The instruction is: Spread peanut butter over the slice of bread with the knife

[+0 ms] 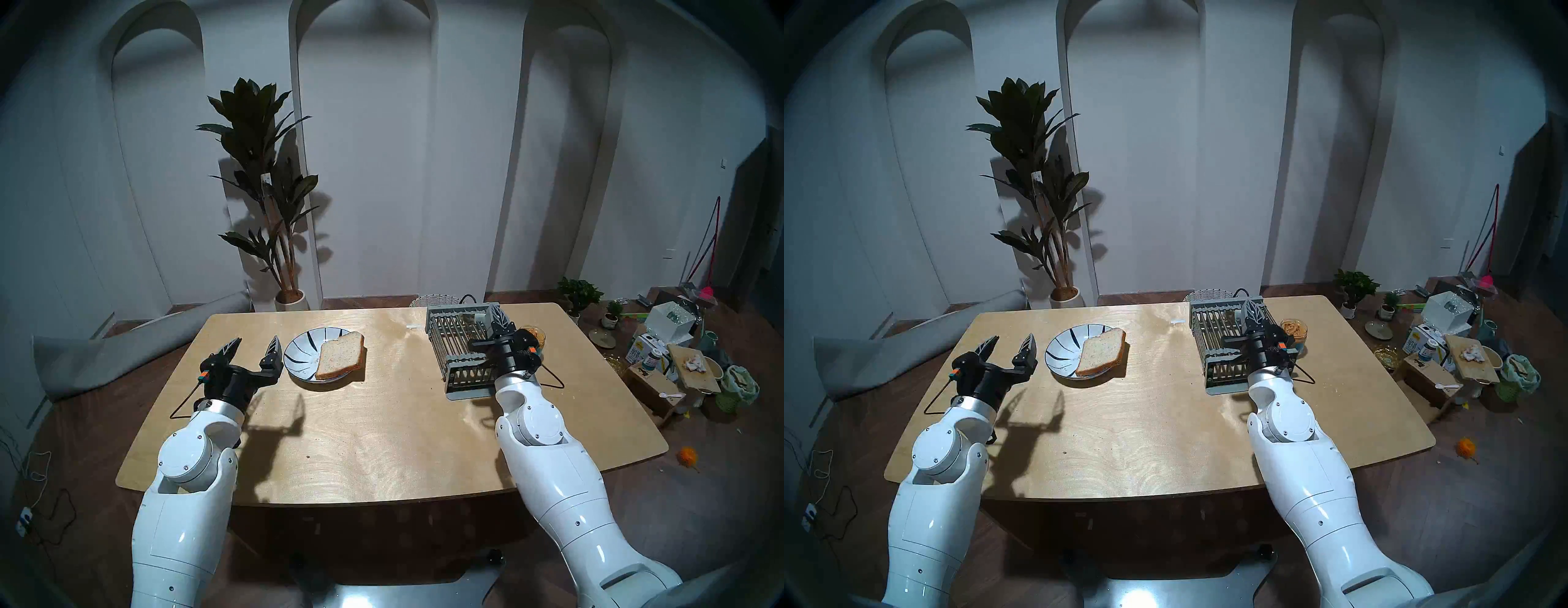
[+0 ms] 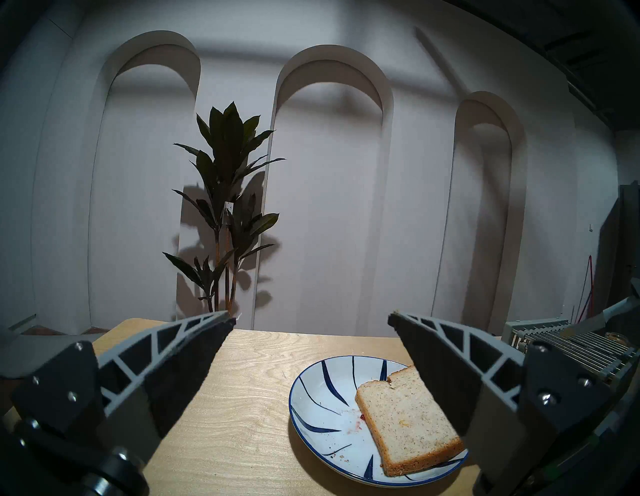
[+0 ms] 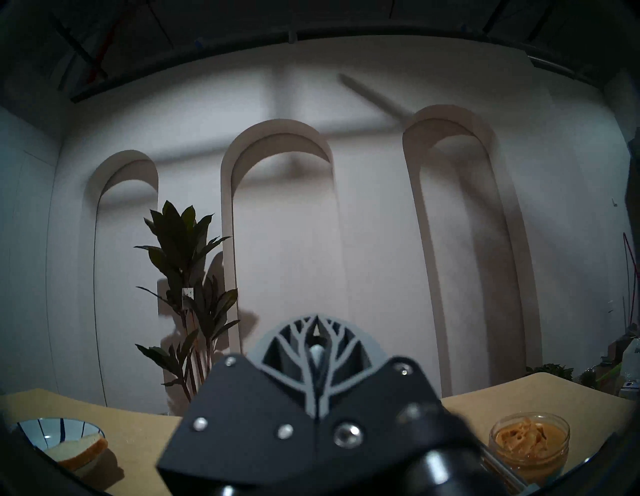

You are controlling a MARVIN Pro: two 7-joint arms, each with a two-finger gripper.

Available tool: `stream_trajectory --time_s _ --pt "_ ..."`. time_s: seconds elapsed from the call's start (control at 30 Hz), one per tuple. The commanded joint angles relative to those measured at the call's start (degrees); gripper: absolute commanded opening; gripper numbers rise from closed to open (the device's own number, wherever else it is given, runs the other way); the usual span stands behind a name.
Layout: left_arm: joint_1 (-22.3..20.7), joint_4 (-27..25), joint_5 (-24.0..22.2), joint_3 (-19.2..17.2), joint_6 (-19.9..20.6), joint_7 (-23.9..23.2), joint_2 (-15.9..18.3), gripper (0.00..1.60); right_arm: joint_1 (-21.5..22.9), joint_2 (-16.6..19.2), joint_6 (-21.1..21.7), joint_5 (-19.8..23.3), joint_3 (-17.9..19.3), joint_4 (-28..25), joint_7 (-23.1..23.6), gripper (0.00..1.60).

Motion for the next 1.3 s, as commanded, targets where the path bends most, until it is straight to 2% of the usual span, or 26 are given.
stream_trajectory --time_s 0.0,0.13,0.3,0.4,0.63,0.7,0.83,0.9,0.97,1.13,1.27 --pt "-0.58 -1.04 -0.03 -0.02 -0.23 -0.07 0.05 1.60 1.50 -1.74 3.57 0.64 0.46 -6.65 -2.71 0.00" --pt "-0.59 -0.99 -0.03 -0.02 -0.24 -0.07 0.05 1.60 2.48 -2.90 6.43 1.61 1.10 -8.29 -4.93 0.00" --pt "-0.62 -0.88 -0.03 -0.01 -0.25 -0.09 0.06 1.60 4.52 -3.04 14.39 0.43 2.13 -13.09 -10.65 0.00" --pt "-0.64 -0.84 -0.03 -0.01 -0.26 -0.09 0.06 1.60 6.33 -2.57 16.75 -1.38 2.38 -13.81 -13.69 0.00" --pt "-0.66 -0.80 -0.03 0.00 -0.27 -0.10 0.06 1.60 9.68 -1.76 25.68 -6.16 1.75 -15.15 -20.49 0.00" --pt "-0.66 -0.80 -0.03 0.00 -0.27 -0.10 0.06 1.60 10.00 -1.73 26.28 -6.78 1.43 -14.89 -21.43 0.00" --pt "-0.66 -0.84 -0.03 -0.01 -0.28 -0.10 0.06 1.60 11.06 -1.64 32.34 -8.77 -0.37 -14.77 -24.46 0.00" --pt "-0.66 -0.85 -0.03 -0.01 -0.28 -0.10 0.06 1.60 11.21 -1.61 33.28 -9.05 -0.70 -14.88 -24.87 0.00" --pt "-0.65 -0.87 -0.03 -0.01 -0.28 -0.10 0.06 1.60 11.46 -0.83 37.71 -9.75 -1.81 -16.09 -25.43 0.00" --pt "-0.65 -0.88 -0.03 -0.01 -0.28 -0.10 0.06 1.60 11.82 -0.14 41.08 -9.79 -2.52 -17.20 -25.87 0.00" --pt "-0.64 -0.91 -0.04 -0.01 -0.28 -0.10 0.06 1.60 12.24 1.19 46.43 -10.08 -3.39 -18.07 -25.85 0.00"
